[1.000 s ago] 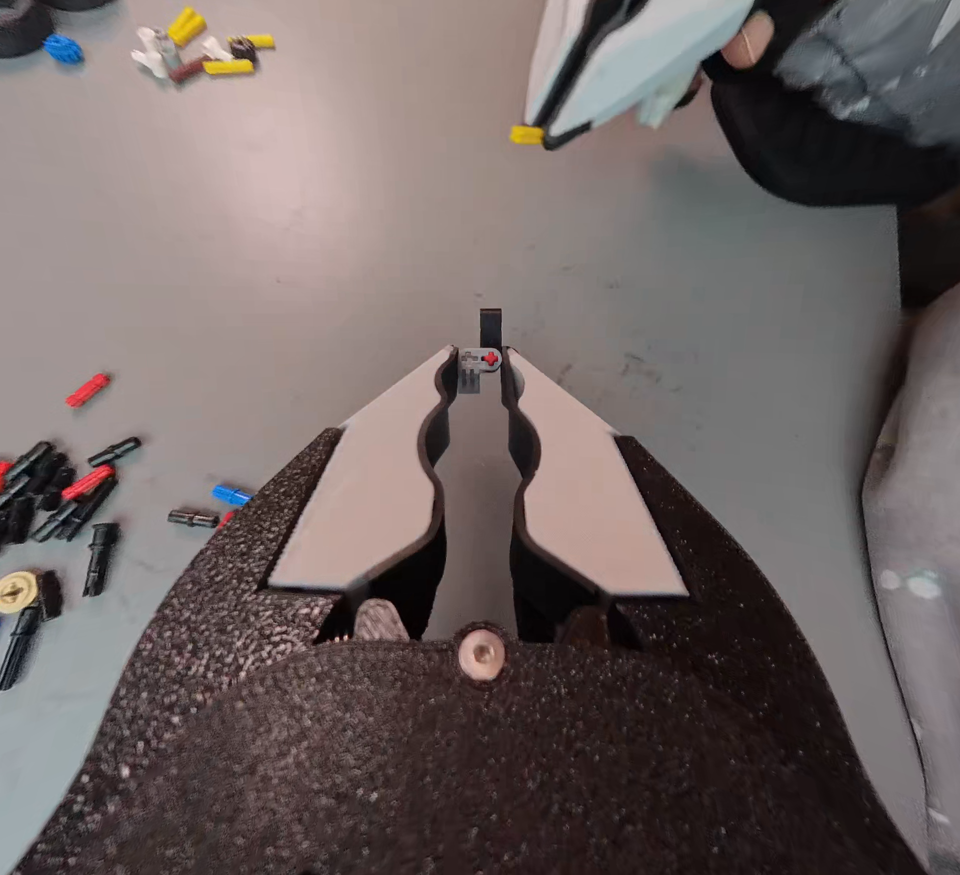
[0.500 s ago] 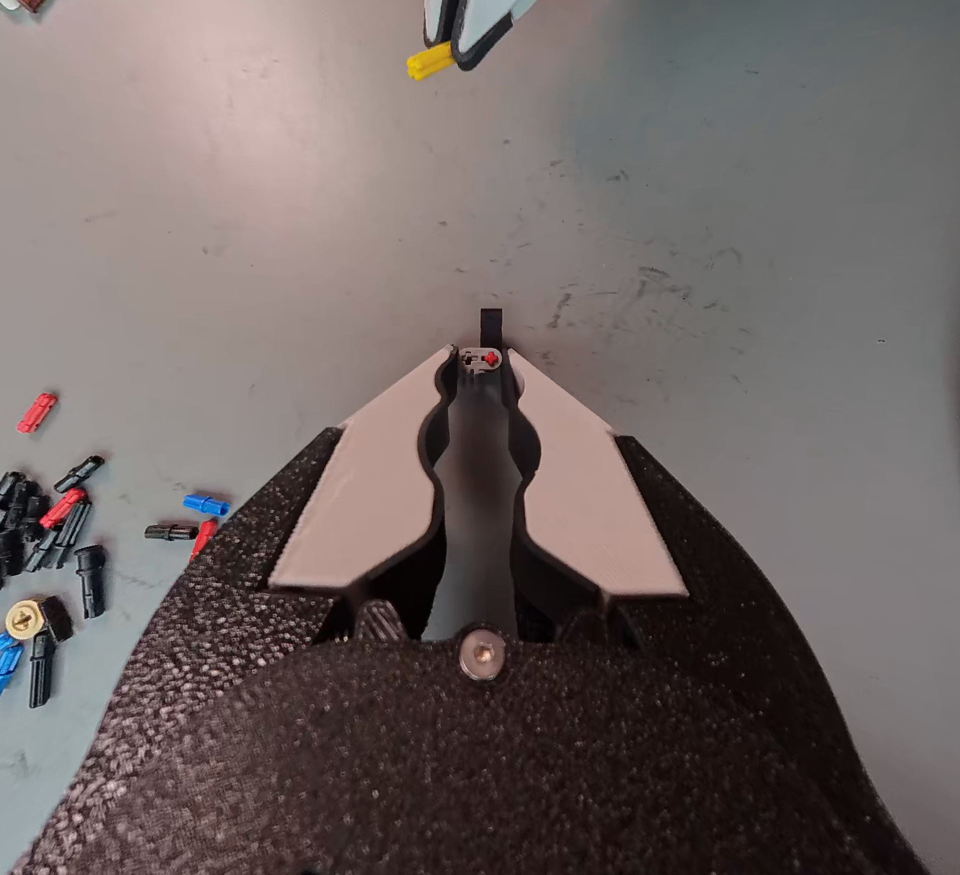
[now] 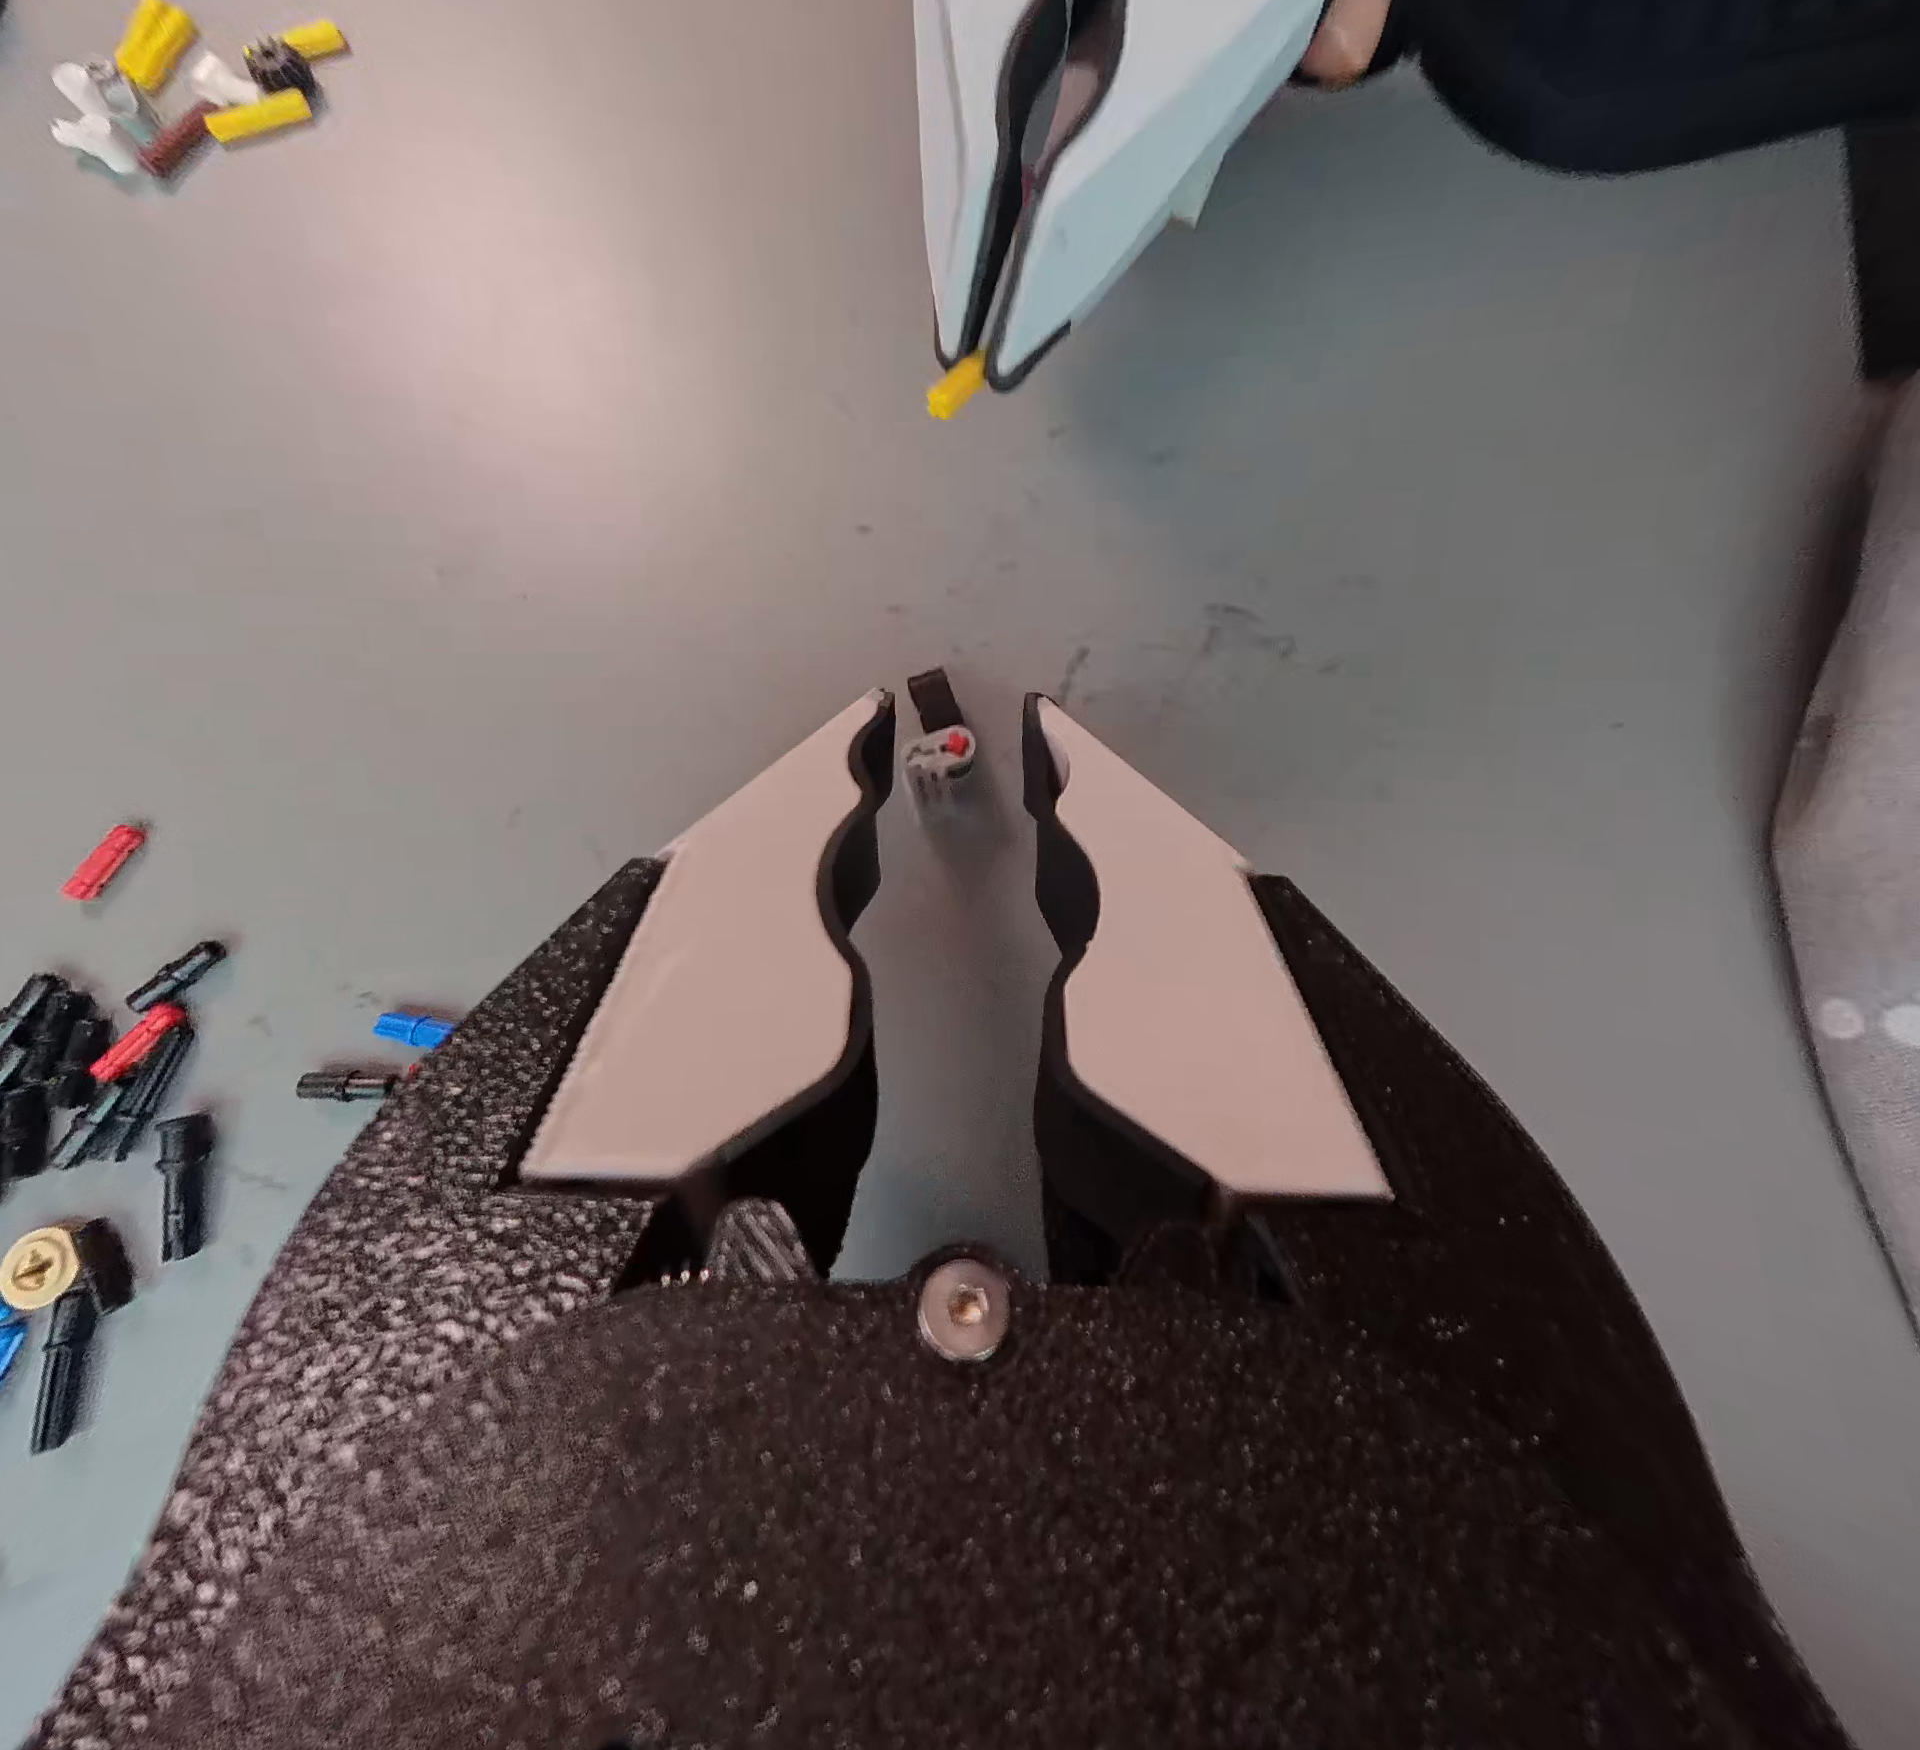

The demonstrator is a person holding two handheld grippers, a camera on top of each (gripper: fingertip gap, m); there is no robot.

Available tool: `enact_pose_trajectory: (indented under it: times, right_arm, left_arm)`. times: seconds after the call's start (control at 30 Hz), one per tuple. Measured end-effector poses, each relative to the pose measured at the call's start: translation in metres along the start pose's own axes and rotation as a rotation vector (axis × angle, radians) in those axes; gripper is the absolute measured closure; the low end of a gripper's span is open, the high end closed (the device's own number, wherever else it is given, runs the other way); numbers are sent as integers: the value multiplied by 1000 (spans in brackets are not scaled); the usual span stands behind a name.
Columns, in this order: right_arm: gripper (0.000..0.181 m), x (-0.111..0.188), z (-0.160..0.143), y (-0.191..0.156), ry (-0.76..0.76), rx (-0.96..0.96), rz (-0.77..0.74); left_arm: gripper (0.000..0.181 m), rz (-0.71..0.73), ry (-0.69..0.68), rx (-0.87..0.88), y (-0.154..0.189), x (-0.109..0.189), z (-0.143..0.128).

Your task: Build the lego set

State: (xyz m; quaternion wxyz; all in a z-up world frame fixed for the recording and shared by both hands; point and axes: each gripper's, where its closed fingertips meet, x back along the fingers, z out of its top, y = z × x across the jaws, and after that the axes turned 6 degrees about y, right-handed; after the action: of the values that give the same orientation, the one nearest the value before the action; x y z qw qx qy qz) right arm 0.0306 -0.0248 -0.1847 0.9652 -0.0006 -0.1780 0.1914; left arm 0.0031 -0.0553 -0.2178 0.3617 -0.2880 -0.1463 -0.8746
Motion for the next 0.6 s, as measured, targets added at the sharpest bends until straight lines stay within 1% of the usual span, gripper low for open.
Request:
enact_pose_trajectory:
  times: [0.1,0.27,0.6]
  right_arm:
    - [179,-2,9,-14,43,58,52]
    - [179,-7,12,-31,51,130,96]
    - [179,-6,21,-40,101,149,123]
  left_arm:
    - [158,-69,161,84,9,7,27]
    - [168,-132,267,101,22,14,48]
    - [177,-165,273,59,32,17,52]
